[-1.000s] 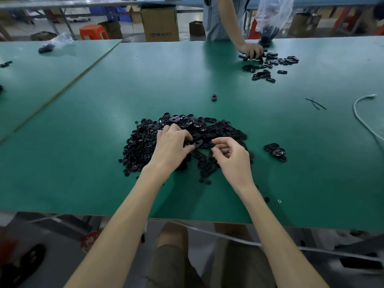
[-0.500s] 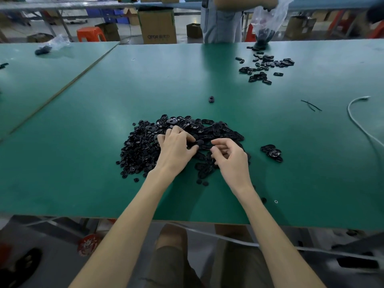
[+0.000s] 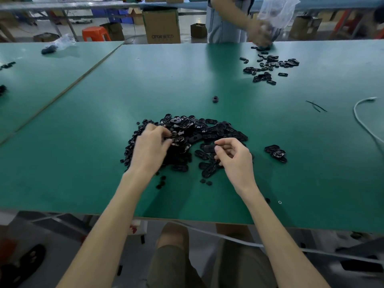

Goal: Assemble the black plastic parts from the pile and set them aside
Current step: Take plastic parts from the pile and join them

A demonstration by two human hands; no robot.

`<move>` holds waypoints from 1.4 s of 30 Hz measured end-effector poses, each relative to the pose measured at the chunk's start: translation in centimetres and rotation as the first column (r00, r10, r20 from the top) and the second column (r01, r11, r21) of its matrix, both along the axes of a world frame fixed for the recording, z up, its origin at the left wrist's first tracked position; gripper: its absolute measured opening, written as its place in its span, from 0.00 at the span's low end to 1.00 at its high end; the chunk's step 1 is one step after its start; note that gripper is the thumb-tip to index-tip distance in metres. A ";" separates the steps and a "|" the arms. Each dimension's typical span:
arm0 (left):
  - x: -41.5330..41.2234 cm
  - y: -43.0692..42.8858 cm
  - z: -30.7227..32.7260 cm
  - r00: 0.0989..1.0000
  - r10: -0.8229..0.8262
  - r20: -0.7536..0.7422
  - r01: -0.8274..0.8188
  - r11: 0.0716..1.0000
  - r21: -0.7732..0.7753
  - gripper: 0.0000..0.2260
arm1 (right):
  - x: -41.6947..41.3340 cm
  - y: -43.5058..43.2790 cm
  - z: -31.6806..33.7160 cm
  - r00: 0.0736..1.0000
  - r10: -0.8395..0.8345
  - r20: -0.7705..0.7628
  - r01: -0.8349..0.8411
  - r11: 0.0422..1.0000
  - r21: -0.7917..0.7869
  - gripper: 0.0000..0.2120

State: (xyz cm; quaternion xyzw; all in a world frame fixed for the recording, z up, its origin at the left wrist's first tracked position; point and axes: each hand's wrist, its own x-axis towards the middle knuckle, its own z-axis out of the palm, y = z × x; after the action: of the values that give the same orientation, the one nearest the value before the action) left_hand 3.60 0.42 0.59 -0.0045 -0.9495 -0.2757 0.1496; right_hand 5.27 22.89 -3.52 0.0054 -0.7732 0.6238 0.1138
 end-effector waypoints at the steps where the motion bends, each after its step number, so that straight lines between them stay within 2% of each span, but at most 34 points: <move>1: -0.2 -1.1 0.2 0.996 0.087 0.027 -0.086 0.995 -0.043 0.09 | 0.0 0.0 0.0 1.000 0.002 0.000 -0.002 1.000 0.006 0.06; 4: -0.6 -3.4 0.5 0.966 0.226 0.124 -0.204 0.965 -0.165 0.10 | -0.1 0.0 0.0 1.000 -0.002 0.001 0.002 1.000 0.008 0.06; 8: -0.5 -3.4 0.0 0.965 0.171 0.198 -0.148 0.981 -0.128 0.07 | -0.1 0.0 0.0 1.000 0.000 0.012 0.000 1.000 0.010 0.05; 15: -0.3 -3.1 -0.4 0.976 0.198 0.088 -0.193 0.979 -0.060 0.01 | -0.1 0.0 0.0 1.000 0.004 0.012 -0.004 1.000 0.006 0.05; 22: -0.1 -2.3 0.0 0.980 0.200 -0.019 -0.201 0.979 -0.032 0.04 | -0.1 0.1 -0.1 1.000 0.004 0.006 -0.004 1.000 -0.018 0.06; 26: -0.1 -1.3 0.3 0.986 0.162 0.023 -0.164 0.983 0.079 0.07 | -0.2 0.1 -0.1 1.000 0.009 0.008 -0.008 0.999 -0.039 0.07; 30: 0.0 -1.2 0.3 0.976 0.213 0.035 -0.213 0.977 0.004 0.07 | -0.1 0.2 -0.1 1.000 0.010 0.010 -0.010 0.999 -0.043 0.08; 37: 0.0 -1.3 0.5 0.979 0.187 0.084 -0.197 0.973 0.124 0.07 | -0.2 0.2 -0.2 1.000 0.008 0.008 -0.008 0.999 -0.035 0.07; 42: 0.1 -1.5 0.8 0.960 0.262 0.102 -0.270 0.960 0.070 0.06 | -0.2 0.2 -0.1 1.000 0.008 0.012 -0.007 0.999 -0.040 0.07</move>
State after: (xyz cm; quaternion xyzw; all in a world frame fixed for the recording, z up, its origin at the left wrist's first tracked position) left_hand 3.73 -1.03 1.42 0.1421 -0.9350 -0.2923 0.1418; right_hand 5.09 23.05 -3.66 0.0022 -0.7614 0.6394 0.1068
